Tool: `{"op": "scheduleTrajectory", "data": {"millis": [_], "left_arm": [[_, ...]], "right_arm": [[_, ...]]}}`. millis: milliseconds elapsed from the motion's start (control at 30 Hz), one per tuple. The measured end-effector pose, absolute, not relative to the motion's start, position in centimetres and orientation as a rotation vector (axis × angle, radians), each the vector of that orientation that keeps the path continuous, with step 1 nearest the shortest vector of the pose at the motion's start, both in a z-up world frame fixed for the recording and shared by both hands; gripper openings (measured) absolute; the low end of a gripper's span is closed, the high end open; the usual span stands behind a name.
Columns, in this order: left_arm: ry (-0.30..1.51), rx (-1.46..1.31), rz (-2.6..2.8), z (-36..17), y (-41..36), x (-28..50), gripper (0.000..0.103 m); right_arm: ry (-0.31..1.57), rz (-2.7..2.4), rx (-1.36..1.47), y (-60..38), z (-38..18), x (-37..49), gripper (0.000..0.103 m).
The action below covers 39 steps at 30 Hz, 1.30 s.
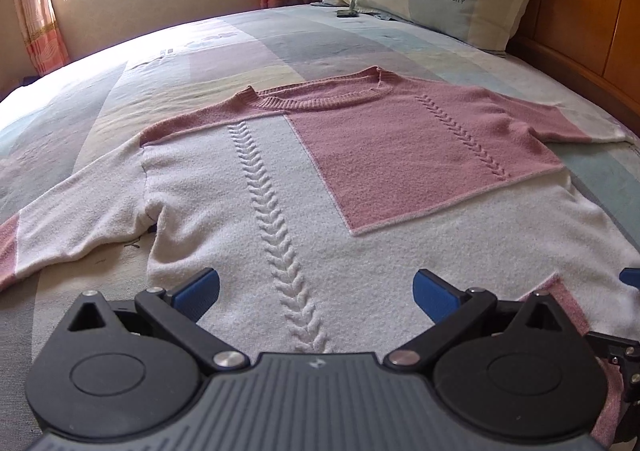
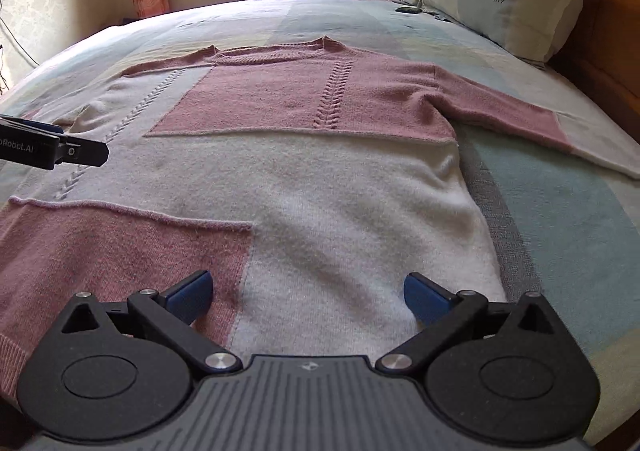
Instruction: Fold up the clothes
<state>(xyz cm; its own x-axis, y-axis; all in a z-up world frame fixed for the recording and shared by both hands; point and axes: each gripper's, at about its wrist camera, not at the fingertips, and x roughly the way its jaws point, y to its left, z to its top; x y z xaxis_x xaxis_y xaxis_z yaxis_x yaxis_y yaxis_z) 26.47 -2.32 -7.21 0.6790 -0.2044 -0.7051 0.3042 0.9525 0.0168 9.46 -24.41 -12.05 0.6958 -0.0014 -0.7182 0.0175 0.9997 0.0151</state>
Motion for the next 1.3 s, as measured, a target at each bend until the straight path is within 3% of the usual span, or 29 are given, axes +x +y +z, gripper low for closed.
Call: {"op": "scheduleTrajectory", "data": {"millis": [200, 500, 867, 1067, 1300], "left_arm": [[0.740, 0.103, -0.293, -5.9, -1.4, 26.1, 0.102], [0.738, 0.070, -0.267, -5.5, -0.2, 26.5, 0.102], [0.726, 0.067, -0.309, -5.1, -0.7, 25.8, 0.102], [0.733, 0.092, -0.312, -5.4, -1.2, 25.6, 0.102], [0.741, 0.085, -0.314, -5.4, -1.0, 25.7, 0.102]], "right_arm": [[0.803, -0.053, 0.050, -23.4, -10.5, 7.4, 0.103], [0.836, 0.053, 0.002, -17.5, -10.9, 15.0, 0.103], [0.782, 0.060, -0.064, -16.2, -11.3, 4.2, 0.103], [0.719, 0.135, -0.043, -14.7, -9.8, 6.3, 0.103], [0.829, 0.174, -0.046, -12.7, -11.5, 5.7, 0.103]]}}
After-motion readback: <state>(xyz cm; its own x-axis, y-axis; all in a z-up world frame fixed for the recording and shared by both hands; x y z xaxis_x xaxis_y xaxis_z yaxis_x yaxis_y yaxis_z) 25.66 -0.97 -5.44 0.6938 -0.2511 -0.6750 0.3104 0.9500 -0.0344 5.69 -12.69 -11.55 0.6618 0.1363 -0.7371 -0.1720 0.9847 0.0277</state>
